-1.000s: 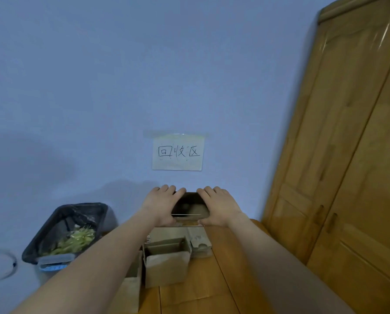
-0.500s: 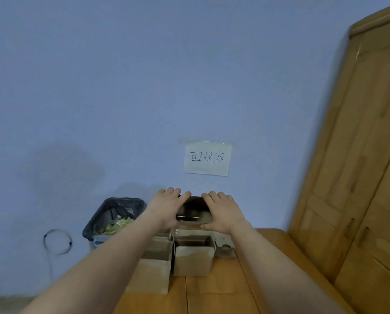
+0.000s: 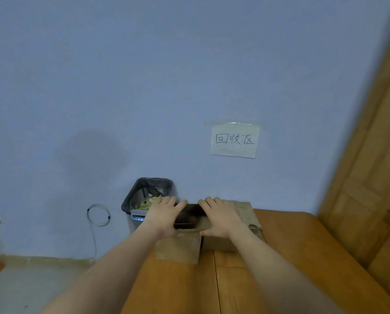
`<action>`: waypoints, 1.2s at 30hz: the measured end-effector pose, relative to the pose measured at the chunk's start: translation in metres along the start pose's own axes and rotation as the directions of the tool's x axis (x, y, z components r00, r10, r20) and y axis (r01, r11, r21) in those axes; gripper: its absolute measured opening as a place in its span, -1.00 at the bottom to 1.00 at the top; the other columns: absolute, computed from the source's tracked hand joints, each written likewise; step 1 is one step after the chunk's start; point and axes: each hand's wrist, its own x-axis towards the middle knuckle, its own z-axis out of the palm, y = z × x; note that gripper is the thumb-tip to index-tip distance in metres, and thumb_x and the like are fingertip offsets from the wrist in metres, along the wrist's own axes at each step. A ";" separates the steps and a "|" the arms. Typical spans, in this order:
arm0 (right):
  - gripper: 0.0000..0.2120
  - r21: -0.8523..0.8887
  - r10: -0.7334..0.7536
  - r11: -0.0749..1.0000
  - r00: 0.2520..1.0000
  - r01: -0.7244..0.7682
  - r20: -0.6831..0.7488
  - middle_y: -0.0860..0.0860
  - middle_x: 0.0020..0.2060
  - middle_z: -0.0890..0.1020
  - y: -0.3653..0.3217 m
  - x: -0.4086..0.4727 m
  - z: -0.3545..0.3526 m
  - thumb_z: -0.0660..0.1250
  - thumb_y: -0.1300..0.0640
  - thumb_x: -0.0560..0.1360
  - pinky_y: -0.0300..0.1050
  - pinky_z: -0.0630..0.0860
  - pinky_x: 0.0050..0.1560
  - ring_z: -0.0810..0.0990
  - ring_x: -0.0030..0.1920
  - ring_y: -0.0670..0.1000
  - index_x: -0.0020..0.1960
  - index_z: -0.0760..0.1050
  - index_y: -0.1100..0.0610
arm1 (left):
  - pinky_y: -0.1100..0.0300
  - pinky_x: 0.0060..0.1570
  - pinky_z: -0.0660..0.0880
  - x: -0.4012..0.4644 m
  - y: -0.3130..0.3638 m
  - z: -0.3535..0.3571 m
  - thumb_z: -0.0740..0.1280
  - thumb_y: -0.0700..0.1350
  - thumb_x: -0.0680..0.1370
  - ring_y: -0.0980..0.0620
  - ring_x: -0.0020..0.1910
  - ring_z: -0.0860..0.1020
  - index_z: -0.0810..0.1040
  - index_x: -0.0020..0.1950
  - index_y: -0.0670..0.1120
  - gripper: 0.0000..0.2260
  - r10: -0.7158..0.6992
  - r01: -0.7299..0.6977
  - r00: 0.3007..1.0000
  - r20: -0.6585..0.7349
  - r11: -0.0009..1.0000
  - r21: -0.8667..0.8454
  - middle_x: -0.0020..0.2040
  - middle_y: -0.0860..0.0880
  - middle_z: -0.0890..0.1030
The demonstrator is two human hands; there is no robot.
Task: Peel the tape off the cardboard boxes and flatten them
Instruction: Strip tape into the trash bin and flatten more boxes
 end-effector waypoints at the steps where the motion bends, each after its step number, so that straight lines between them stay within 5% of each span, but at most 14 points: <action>1: -0.17 0.005 -0.005 1.000 1.000 0.005 0.022 0.06 0.36 0.32 -0.007 0.005 0.007 0.39 -0.23 0.39 0.01 0.26 0.32 0.31 0.33 0.13 0.48 0.11 0.08 | 0.03 0.37 0.24 -0.002 -0.006 0.009 0.37 0.17 0.44 -0.10 0.38 0.30 0.06 0.53 0.05 -0.23 -0.010 0.010 1.000 0.024 1.000 -0.008 0.38 -0.07 0.33; 14: -0.21 0.051 -0.003 0.999 0.965 -0.010 0.262 0.10 0.40 0.28 -0.093 0.049 0.139 0.36 -0.15 0.45 0.09 0.25 0.39 0.28 0.38 0.14 0.51 0.08 0.13 | 0.02 0.33 0.25 -0.021 -0.075 0.162 0.36 0.17 0.46 -0.12 0.37 0.28 0.01 0.55 0.02 -0.21 0.091 -0.074 0.961 0.262 0.995 -0.074 0.40 -0.10 0.28; 23: -0.23 0.046 0.074 0.994 0.914 -0.101 0.398 0.11 0.39 0.26 -0.138 0.024 0.212 0.36 -0.13 0.46 0.12 0.20 0.39 0.25 0.38 0.16 0.48 0.07 0.13 | -0.12 0.46 0.04 -0.055 -0.061 0.247 0.31 0.12 0.55 -0.23 0.49 0.08 -0.13 0.57 -0.05 -0.21 0.153 -0.146 0.908 0.389 0.988 -0.047 0.52 -0.20 0.09; 36: -0.29 0.083 0.069 0.991 0.938 -0.103 0.340 0.11 0.35 0.35 -0.146 0.009 0.237 0.41 -0.12 0.41 0.11 0.22 0.39 0.31 0.35 0.17 0.41 0.21 0.13 | -0.19 0.44 0.04 -0.064 -0.055 0.274 0.32 0.11 0.56 -0.27 0.50 0.08 -0.12 0.55 -0.11 -0.22 0.162 -0.174 0.899 0.406 0.985 -0.008 0.52 -0.26 0.09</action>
